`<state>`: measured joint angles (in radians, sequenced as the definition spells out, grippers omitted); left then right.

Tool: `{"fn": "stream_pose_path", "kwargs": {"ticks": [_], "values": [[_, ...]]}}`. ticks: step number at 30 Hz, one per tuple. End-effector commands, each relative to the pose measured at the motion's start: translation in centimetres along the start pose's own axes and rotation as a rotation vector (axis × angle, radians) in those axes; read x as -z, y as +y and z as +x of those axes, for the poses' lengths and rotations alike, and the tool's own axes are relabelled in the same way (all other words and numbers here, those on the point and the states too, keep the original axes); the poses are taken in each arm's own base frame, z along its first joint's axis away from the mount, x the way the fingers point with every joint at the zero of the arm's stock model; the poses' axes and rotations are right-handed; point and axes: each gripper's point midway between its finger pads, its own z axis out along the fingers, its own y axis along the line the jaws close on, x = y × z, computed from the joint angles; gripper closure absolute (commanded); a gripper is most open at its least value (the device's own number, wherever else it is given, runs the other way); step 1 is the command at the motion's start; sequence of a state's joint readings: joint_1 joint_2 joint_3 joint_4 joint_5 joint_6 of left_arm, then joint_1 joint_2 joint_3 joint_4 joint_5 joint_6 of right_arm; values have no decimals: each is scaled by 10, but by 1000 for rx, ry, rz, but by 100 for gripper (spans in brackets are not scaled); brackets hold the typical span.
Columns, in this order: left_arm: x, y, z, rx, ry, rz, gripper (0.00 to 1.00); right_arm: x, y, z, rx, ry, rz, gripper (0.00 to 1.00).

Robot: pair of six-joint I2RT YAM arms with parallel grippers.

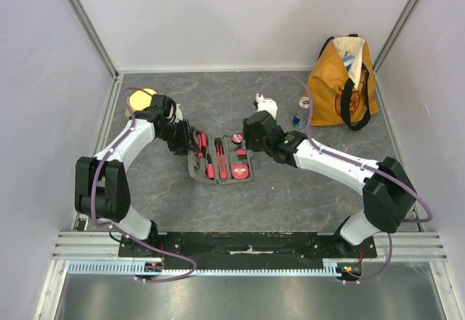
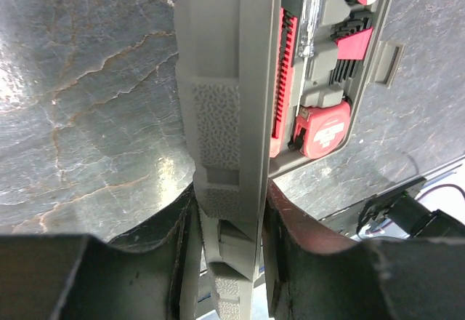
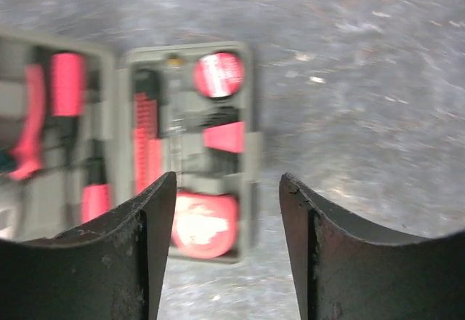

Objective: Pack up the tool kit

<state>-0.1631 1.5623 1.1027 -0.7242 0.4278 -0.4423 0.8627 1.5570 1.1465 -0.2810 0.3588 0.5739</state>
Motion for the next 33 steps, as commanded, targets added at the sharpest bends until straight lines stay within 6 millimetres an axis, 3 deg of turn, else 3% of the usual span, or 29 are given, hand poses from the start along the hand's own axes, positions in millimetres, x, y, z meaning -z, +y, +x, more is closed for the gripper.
{"fn": "stream_pose_path", "kwargs": {"ticks": [1, 7, 15, 25, 33], "values": [[13, -5, -14, -122, -9, -9, 86, -9, -60, 30, -39, 83, 171, 37], [12, 2, -20, -132, -11, -59, 85, -24, -78, 64, 39, 193, 195, 46], [20, 7, -19, -122, -18, -105, 83, -45, -75, 102, 100, 331, 149, 53], [26, -1, -19, -126, -32, -109, 78, -56, -47, 121, 85, 393, -11, 55], [34, -19, -18, -131, -49, -59, 52, -57, -41, 125, 53, 397, -43, 59]]}}
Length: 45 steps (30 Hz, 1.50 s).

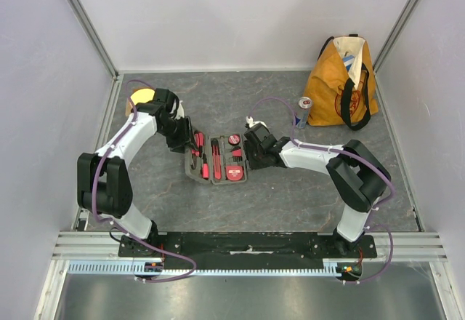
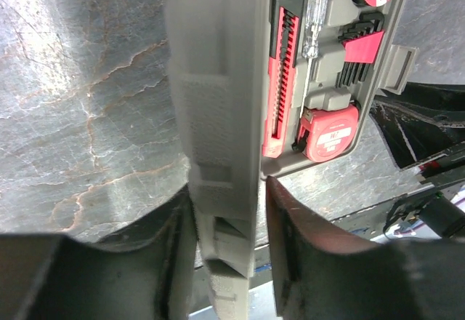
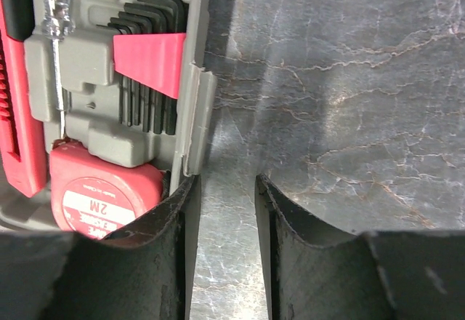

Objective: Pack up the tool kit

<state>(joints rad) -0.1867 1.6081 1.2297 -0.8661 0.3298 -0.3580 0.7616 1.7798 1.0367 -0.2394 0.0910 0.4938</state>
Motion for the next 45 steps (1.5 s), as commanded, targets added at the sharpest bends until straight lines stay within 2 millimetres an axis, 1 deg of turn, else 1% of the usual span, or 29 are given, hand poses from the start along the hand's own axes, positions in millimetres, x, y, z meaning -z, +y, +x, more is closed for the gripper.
{"fn": "stream_pose_path", "kwargs": {"ticks": [1, 4, 8, 16, 21, 24, 27, 29, 31, 32, 33, 36, 37, 39, 40, 42, 45], "values": [[27, -22, -12, -45, -84, 49, 50, -7, 4, 10, -14, 35, -27, 59], [30, -29, -10, -43, -89, 67, 46, -8, 2, 10, -26, 35, -17, 60], [34, -39, -7, -47, -92, 103, 45, -9, 2, 10, -29, 36, -12, 60], [37, -66, -1, -65, -82, 193, 44, -9, 3, 8, -34, 34, -11, 60], [48, -87, -1, -80, -90, 245, 45, -7, 6, 6, -44, 33, -22, 60], [49, -99, 0, -87, -88, 280, 46, -8, 7, 6, -43, 32, -21, 60], [41, -110, 3, -96, -77, 304, 48, -8, 4, 6, -48, 30, -8, 60], [29, -117, 6, -121, -78, 293, 48, -8, -1, 7, -66, 28, 17, 60], [18, -123, 11, -128, -58, 293, 48, -5, -8, 7, -90, 22, 49, 60], [13, -127, 12, -130, -57, 294, 49, -3, -16, 6, -106, 13, 82, 61], [7, -127, 13, -124, -51, 285, 49, 2, -28, 3, -125, -7, 126, 61], [-3, -128, 13, -111, -63, 254, 50, 21, -65, 6, -188, -32, 236, 61], [-5, -127, 12, -106, -70, 250, 50, 28, -74, 8, -199, -36, 257, 61], [-10, -120, 11, -81, -89, 210, 50, 42, -85, 6, -212, -60, 270, 59], [-12, -114, 9, -61, -102, 180, 50, 47, -88, 5, -216, -69, 266, 58], [-18, -98, 9, -26, -123, 107, 48, 56, -84, 0, -207, -84, 230, 54], [-33, -75, 11, 16, -132, 9, 46, 66, -65, -20, -188, -117, 141, 43]]}}
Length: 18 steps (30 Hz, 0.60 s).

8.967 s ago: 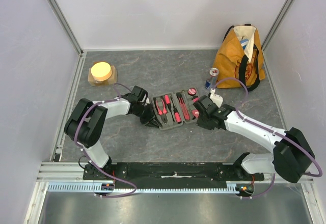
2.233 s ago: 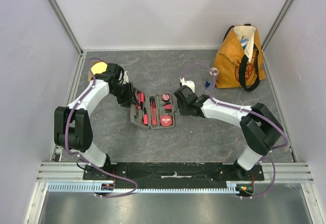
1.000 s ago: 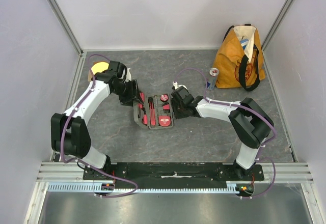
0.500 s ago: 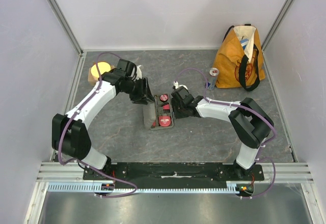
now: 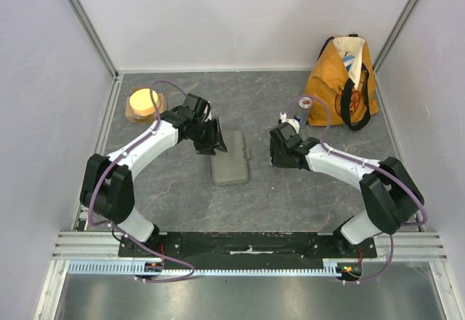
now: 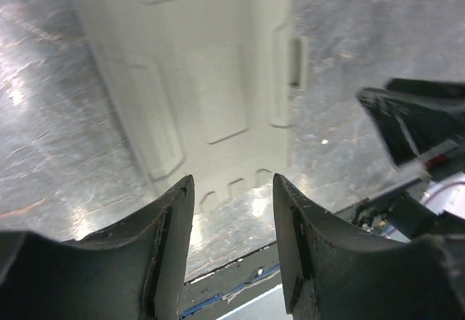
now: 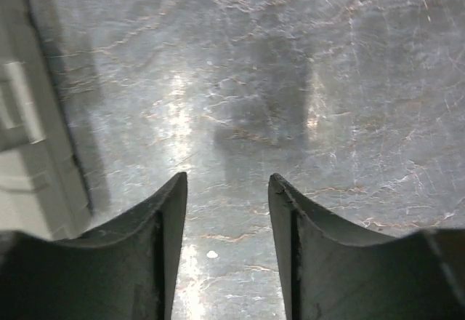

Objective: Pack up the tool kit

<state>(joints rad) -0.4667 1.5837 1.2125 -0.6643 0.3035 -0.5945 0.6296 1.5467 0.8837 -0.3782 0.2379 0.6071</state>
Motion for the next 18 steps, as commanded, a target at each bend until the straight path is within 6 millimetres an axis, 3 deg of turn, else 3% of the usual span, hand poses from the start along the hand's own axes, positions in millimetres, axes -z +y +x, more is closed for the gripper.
{"fn": "stream_pose_path", "kwargs": {"ticks": [1, 6, 11, 18], "values": [[-14, 33, -3, 85, -60, -148, 46, 25, 30, -30, 21, -65, -123, 39], [-32, 63, 13, 127, -21, -254, 43, 29, 67, -52, 48, -62, -247, 22], [-51, 91, 46, 184, 77, -347, 43, 12, 92, -62, 53, -27, -301, 19], [-62, 115, 76, 188, 147, -437, 44, -6, 111, -40, 104, 59, -354, 19]]}}
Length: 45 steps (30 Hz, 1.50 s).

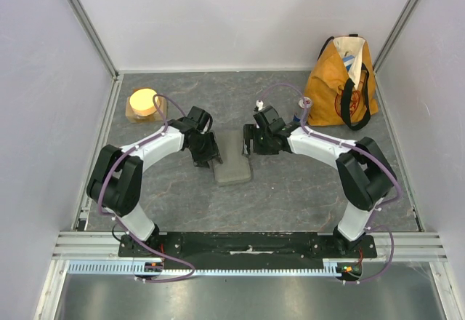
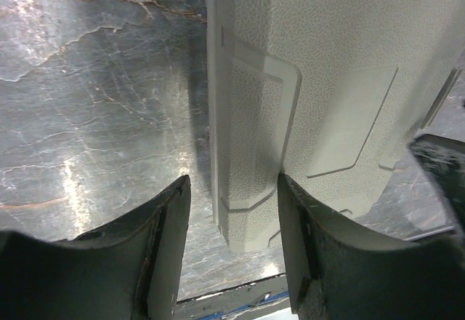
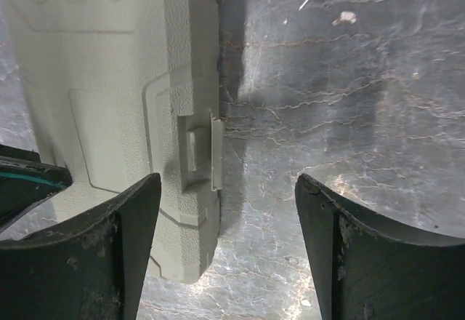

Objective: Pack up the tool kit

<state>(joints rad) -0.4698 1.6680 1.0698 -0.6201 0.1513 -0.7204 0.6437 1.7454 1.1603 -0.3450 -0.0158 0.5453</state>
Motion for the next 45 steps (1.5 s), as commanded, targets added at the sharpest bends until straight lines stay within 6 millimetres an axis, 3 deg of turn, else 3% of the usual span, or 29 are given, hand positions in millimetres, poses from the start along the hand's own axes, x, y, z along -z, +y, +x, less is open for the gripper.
{"fn": "stream_pose_path", "kwargs": {"ticks": [1, 9, 15, 31, 34, 37, 42, 45], "values": [[-33, 52, 35, 20, 86, -218, 44, -9, 19, 3, 49, 27, -70, 19], [-36, 51, 36, -6, 98, -216, 46, -28, 6, 24, 64, 79, -18, 27], [-37, 44, 35, -19, 103, -182, 47, -42, 6, 35, 99, 102, -42, 50], [-41, 31, 40, -47, 132, -92, 50, -58, 4, 72, 176, 166, 6, 94], [-39, 31, 36, -43, 114, -99, 50, -57, 1, 70, 160, 156, 32, 95], [-31, 28, 29, -40, 75, -100, 49, -48, 0, 49, 144, 89, 81, 93], [-12, 13, 4, -40, -23, -61, 48, -24, 17, 8, 149, -18, 72, 77], [-14, 5, -7, -26, -33, -16, 48, -18, 25, 1, 150, -17, 51, 74]]}}
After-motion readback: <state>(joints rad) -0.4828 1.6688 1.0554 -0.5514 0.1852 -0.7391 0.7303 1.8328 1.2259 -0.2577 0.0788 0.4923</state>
